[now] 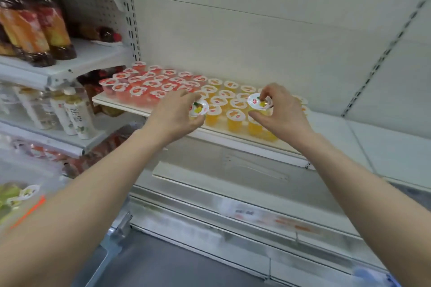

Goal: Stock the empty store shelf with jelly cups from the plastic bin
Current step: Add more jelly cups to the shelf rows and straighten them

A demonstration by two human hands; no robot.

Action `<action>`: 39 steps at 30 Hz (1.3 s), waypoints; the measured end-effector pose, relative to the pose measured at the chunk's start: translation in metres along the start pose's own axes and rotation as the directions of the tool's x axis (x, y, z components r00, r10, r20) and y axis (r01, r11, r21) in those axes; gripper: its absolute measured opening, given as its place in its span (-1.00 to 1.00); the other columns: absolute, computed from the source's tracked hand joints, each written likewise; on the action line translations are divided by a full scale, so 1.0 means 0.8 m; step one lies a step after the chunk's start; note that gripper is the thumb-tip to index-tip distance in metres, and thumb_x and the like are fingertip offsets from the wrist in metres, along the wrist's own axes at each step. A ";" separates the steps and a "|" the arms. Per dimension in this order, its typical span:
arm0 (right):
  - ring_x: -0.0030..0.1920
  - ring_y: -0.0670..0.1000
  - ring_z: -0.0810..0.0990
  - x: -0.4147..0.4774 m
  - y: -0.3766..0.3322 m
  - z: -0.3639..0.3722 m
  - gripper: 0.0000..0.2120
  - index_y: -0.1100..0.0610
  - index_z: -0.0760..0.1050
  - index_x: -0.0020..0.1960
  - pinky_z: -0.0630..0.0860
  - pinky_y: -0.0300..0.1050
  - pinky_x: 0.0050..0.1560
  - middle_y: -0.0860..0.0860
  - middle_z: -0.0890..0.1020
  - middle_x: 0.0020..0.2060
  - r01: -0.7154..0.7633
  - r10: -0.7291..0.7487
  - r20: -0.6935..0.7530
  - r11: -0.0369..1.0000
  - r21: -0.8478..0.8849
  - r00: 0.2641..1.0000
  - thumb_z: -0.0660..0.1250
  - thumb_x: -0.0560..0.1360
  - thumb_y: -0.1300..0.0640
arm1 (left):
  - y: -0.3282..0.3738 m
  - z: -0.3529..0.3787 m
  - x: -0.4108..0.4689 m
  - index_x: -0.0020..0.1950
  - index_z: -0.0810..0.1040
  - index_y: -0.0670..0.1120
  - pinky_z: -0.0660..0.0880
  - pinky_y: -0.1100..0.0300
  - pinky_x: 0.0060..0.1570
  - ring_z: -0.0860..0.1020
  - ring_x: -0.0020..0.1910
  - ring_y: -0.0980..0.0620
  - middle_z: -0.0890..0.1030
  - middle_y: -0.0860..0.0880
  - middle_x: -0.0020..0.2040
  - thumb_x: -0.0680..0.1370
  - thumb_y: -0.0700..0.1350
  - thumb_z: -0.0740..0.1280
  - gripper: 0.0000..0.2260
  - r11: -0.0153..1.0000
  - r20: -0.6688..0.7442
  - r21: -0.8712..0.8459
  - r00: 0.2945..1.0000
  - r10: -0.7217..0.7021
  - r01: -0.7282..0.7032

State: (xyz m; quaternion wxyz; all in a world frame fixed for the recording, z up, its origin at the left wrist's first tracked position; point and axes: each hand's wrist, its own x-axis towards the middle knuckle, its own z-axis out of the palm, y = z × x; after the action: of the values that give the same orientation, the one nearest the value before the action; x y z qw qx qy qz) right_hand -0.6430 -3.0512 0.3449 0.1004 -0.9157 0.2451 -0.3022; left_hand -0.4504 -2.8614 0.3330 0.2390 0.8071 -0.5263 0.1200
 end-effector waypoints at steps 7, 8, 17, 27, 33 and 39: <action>-0.07 0.03 0.50 -0.030 0.126 -0.057 -0.66 0.02 0.44 -0.01 0.30 -0.12 -0.13 -0.02 0.56 -0.07 -0.182 0.183 -0.071 0.983 0.016 0.980 0.51 0.34 -0.02 | 0.099 0.044 0.040 0.34 0.49 -0.03 0.39 0.10 0.13 0.49 0.19 -0.07 0.55 -0.04 0.16 0.46 0.11 0.37 -0.52 0.998 0.014 -0.045 0.999 0.037 -0.036; -0.06 0.04 0.51 -0.034 0.141 -0.058 -0.67 0.02 0.44 -0.02 0.31 -0.12 -0.13 -0.02 0.56 -0.07 -0.217 0.219 -0.065 0.976 0.029 0.974 0.51 0.33 0.00 | 0.109 0.048 0.044 0.33 0.49 -0.02 0.38 0.11 0.12 0.48 0.19 -0.06 0.55 -0.03 0.15 0.45 0.12 0.38 -0.51 0.998 0.013 -0.042 0.999 0.041 -0.041; -0.10 0.03 0.52 -0.045 0.204 -0.015 -0.69 -0.02 0.44 -0.07 0.38 -0.08 -0.14 -0.07 0.58 -0.14 -0.323 0.316 0.083 0.940 0.105 0.945 0.52 0.33 -0.04 | 0.161 0.070 0.062 0.26 0.49 0.03 0.42 0.04 0.15 0.43 0.18 -0.02 0.56 0.04 0.14 0.42 0.25 0.35 -0.51 0.997 0.055 0.046 0.997 0.062 -0.065; -0.04 0.09 0.49 -0.024 0.226 0.013 -0.71 0.03 0.41 0.03 0.28 -0.10 -0.10 0.01 0.54 -0.02 -0.282 0.275 0.072 0.952 0.115 0.959 0.47 0.42 0.03 | 0.179 0.086 0.061 0.31 0.47 0.04 0.40 0.09 0.17 0.40 0.21 0.00 0.56 0.06 0.19 0.42 0.23 0.36 -0.48 0.997 0.090 0.035 0.994 0.060 -0.064; 0.14 0.13 0.46 -0.024 0.241 -0.004 -0.58 0.05 0.42 0.24 0.37 -0.10 0.07 0.07 0.45 0.15 -0.150 0.157 0.199 0.987 -0.052 0.967 0.45 0.43 0.08 | 0.210 0.105 0.075 0.32 0.47 0.03 0.41 0.08 0.16 0.40 0.19 0.00 0.57 0.08 0.18 0.43 0.23 0.34 -0.48 0.993 0.089 -0.021 0.989 0.116 -0.115; 0.34 0.11 0.35 -0.031 0.264 -0.046 -0.31 0.01 0.13 0.52 0.31 -0.04 0.29 0.09 0.37 0.36 -0.131 0.143 0.130 0.986 -0.101 0.981 0.37 0.48 0.06 | 0.258 0.148 0.098 0.33 0.49 0.02 0.41 0.06 0.17 0.36 0.26 -0.04 0.58 0.06 0.18 0.44 0.22 0.34 -0.48 0.985 0.117 -0.064 0.979 0.167 -0.160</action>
State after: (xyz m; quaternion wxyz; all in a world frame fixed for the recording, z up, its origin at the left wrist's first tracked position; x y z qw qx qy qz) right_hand -0.7647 -3.2214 0.2918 0.0952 -0.9188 0.3138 -0.2197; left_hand -0.6119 -3.0525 0.3204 0.2173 0.7603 -0.6075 0.0754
